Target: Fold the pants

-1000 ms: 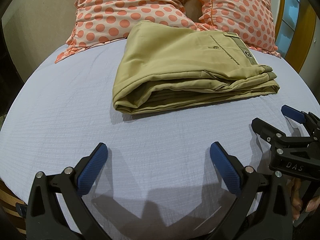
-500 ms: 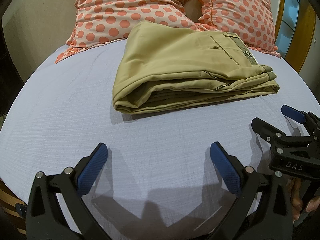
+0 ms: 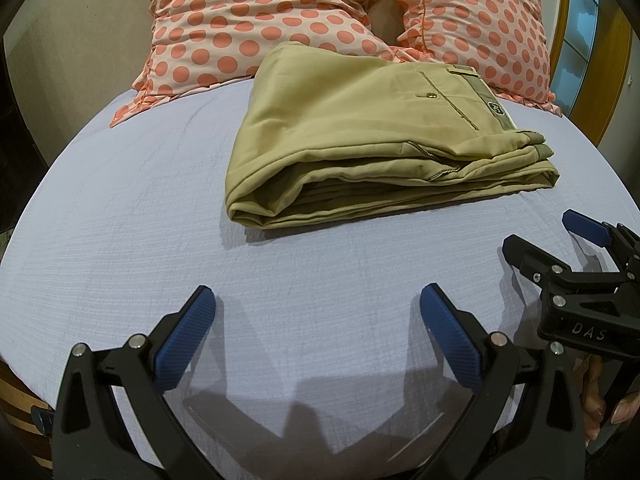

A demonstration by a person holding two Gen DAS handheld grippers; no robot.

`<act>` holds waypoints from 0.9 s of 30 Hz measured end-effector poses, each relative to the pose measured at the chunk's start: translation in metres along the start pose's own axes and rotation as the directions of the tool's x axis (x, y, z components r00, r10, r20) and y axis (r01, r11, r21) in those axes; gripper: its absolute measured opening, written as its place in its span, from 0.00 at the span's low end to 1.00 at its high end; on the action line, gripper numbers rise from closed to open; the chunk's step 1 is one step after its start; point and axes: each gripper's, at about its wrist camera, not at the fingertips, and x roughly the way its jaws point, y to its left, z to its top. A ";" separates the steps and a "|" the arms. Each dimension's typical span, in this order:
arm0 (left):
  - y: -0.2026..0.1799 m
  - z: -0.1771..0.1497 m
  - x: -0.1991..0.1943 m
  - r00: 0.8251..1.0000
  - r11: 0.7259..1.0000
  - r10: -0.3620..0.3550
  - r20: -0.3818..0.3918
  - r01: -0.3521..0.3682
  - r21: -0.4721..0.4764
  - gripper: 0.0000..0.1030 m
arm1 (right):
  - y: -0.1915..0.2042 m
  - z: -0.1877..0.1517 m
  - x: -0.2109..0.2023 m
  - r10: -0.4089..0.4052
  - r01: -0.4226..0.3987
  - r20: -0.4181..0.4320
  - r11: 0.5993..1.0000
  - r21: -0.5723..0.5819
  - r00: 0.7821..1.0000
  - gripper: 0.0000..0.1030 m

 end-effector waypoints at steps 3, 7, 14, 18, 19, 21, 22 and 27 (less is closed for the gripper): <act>0.000 0.000 0.000 1.000 1.000 0.000 0.000 0.000 0.000 0.98 | 0.000 0.000 0.000 0.000 0.000 0.000 1.000 0.000 1.000 0.99; 0.000 0.000 0.000 1.000 1.000 0.000 0.000 0.000 -0.001 0.98 | 0.000 0.000 0.000 -0.001 0.001 0.000 1.000 0.001 1.000 0.99; 0.000 0.000 0.000 1.000 1.000 0.000 0.001 0.000 -0.001 0.98 | 0.000 0.000 0.000 -0.001 0.001 0.000 1.000 0.001 1.000 0.99; 0.000 0.000 0.001 1.000 1.000 0.001 -0.006 -0.001 -0.003 0.98 | 0.000 0.000 0.000 -0.001 0.001 0.000 1.000 0.001 1.000 0.99; 0.000 0.001 0.000 1.000 1.000 0.002 -0.008 -0.002 -0.004 0.98 | 0.000 0.000 0.000 -0.001 0.001 0.000 1.000 0.001 1.000 0.99; 0.001 0.002 0.001 1.000 1.000 0.002 -0.011 -0.003 -0.006 0.98 | 0.000 0.000 0.000 -0.001 0.001 0.000 1.000 0.001 1.000 0.99; 0.001 0.002 0.001 1.000 1.000 0.003 -0.012 -0.003 -0.008 0.98 | 0.000 0.000 0.000 -0.001 0.001 0.000 1.000 0.000 1.000 0.99; 0.003 0.004 0.000 1.000 1.000 0.002 -0.010 -0.002 -0.006 0.98 | 0.000 0.000 0.000 0.000 0.000 0.001 1.000 0.000 1.000 0.99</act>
